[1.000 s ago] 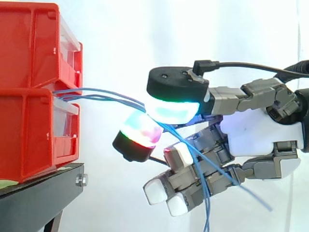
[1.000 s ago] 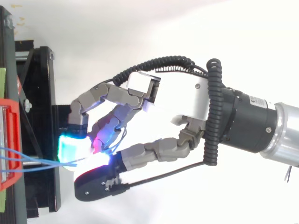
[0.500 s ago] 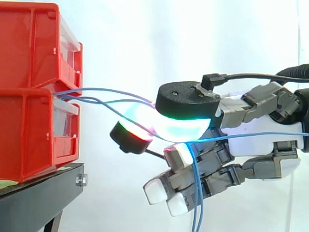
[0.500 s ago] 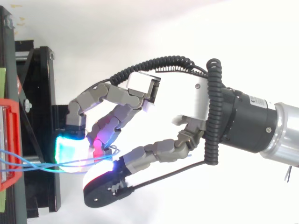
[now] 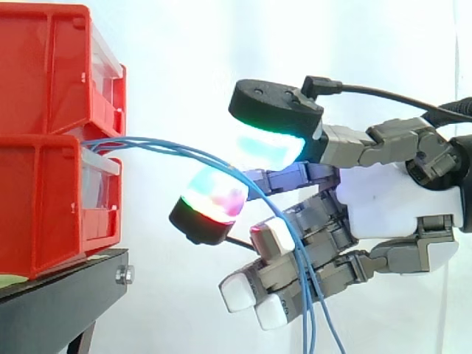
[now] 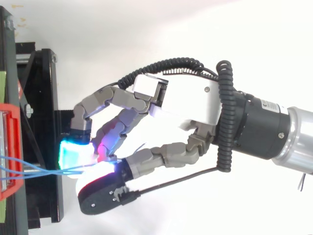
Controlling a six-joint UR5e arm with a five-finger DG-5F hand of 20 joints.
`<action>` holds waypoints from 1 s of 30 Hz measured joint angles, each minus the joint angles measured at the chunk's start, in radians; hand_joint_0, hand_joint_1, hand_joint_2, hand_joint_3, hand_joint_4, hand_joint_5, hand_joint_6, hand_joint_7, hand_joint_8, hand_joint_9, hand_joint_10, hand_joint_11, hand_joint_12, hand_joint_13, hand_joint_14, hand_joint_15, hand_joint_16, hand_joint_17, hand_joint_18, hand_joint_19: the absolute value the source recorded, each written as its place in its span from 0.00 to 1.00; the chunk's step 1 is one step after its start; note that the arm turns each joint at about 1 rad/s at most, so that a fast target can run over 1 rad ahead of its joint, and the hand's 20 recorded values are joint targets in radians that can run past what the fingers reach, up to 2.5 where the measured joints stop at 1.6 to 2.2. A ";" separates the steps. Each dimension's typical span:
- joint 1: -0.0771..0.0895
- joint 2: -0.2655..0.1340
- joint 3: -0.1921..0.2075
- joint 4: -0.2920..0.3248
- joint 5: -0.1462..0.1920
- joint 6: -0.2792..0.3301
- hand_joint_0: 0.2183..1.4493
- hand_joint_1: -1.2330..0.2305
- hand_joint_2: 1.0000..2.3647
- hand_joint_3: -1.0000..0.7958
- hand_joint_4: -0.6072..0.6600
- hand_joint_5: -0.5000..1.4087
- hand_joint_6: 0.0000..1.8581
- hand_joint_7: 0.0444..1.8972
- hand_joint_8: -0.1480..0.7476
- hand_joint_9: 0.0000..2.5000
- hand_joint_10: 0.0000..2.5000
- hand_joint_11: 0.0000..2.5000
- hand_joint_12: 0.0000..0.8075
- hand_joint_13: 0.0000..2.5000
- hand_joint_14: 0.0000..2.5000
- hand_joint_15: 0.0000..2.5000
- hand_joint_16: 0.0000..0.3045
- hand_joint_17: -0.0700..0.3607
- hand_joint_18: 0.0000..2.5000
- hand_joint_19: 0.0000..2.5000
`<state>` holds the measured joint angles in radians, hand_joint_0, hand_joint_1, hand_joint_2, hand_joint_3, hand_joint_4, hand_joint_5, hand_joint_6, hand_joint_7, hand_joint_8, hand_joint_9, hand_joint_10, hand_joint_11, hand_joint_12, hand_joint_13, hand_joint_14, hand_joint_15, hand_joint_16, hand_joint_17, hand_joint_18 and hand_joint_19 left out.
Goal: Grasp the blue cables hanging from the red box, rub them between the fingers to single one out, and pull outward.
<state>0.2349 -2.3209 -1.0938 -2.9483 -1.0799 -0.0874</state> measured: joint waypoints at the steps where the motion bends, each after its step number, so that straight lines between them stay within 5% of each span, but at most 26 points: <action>1: 0.000 0.000 0.000 0.000 0.000 0.000 0.28 0.36 0.00 0.28 0.54 0.19 0.45 0.47 0.48 0.46 0.01 0.35 0.48 0.33 0.01 0.20 0.18 0.44 0.30 0.22; 13: 0.000 0.000 0.000 0.002 0.000 0.000 0.34 0.25 0.01 0.42 0.49 0.19 0.46 0.52 0.48 0.46 0.01 0.35 0.48 0.34 0.01 0.20 0.17 0.43 0.30 0.21; 23: -0.001 0.000 0.000 0.000 0.000 0.000 0.42 0.18 0.00 0.29 0.45 0.18 0.48 0.48 0.46 0.44 0.01 0.35 0.46 0.33 0.01 0.19 0.16 0.42 0.30 0.19; 30: -0.001 0.000 0.000 0.000 0.000 0.000 0.40 0.18 0.00 0.28 0.50 0.18 0.47 0.46 0.45 0.44 0.01 0.35 0.46 0.33 0.01 0.19 0.16 0.42 0.30 0.20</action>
<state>0.2342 -2.3208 -1.0937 -2.9483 -1.0799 -0.0875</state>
